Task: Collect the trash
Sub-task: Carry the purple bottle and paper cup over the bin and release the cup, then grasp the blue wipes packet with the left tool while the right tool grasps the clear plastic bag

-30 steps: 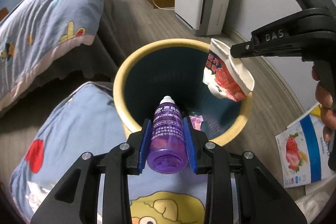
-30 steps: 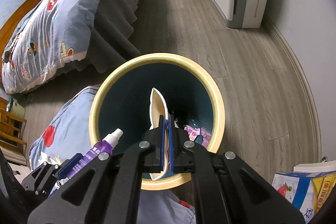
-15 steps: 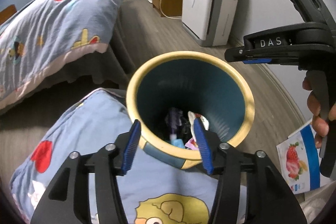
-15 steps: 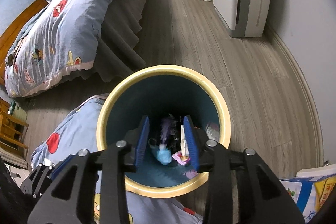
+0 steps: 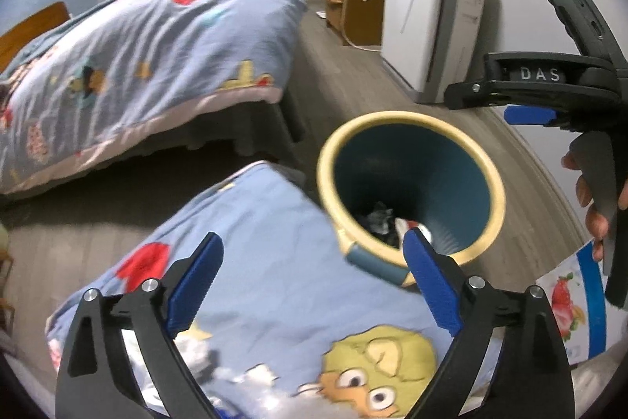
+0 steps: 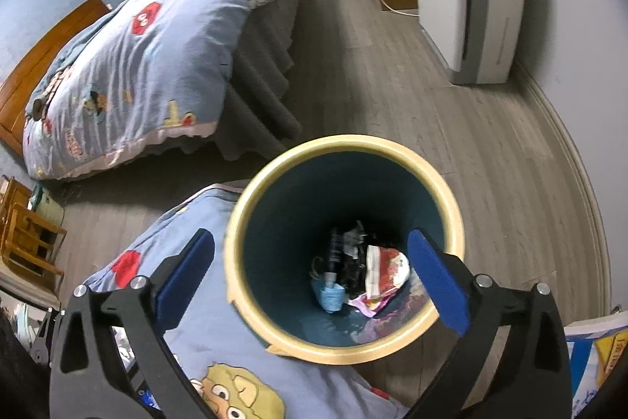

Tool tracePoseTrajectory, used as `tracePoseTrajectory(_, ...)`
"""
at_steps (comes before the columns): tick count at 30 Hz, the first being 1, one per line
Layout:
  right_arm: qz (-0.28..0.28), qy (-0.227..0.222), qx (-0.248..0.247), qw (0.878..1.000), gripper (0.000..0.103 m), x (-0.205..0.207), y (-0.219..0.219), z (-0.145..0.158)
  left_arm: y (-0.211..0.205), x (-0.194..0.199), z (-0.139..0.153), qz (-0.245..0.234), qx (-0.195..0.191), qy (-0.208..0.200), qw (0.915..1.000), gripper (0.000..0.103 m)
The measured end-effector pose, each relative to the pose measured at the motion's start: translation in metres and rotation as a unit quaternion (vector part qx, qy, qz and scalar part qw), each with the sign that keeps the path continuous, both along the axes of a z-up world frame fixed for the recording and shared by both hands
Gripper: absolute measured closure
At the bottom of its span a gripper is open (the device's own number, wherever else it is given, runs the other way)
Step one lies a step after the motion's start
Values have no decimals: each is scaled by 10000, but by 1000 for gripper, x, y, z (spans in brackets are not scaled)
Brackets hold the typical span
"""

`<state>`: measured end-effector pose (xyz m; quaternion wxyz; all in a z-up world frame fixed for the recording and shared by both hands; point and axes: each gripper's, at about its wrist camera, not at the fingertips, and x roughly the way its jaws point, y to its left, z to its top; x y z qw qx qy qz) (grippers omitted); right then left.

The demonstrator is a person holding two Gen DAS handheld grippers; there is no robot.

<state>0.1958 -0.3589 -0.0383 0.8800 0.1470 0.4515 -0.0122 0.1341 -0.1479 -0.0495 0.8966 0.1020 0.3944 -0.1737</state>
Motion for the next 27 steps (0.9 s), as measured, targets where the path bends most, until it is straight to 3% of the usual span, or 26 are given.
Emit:
tracePoseTrajectory(11, 473, 164, 83, 9987, 6, 0, 62, -2, 87, -10, 20, 651, 52, -129, 9978, 9)
tracePoseTrajectory(22, 1347, 366, -76, 9902, 6, -14, 153, -12, 176, -27, 11, 1356, 201, 24, 9906, 9)
tracePoseTrajectory(27, 1462, 515, -20, 9879, 6, -37, 174, -16, 207, -44, 3, 1601, 174, 207, 9867, 9)
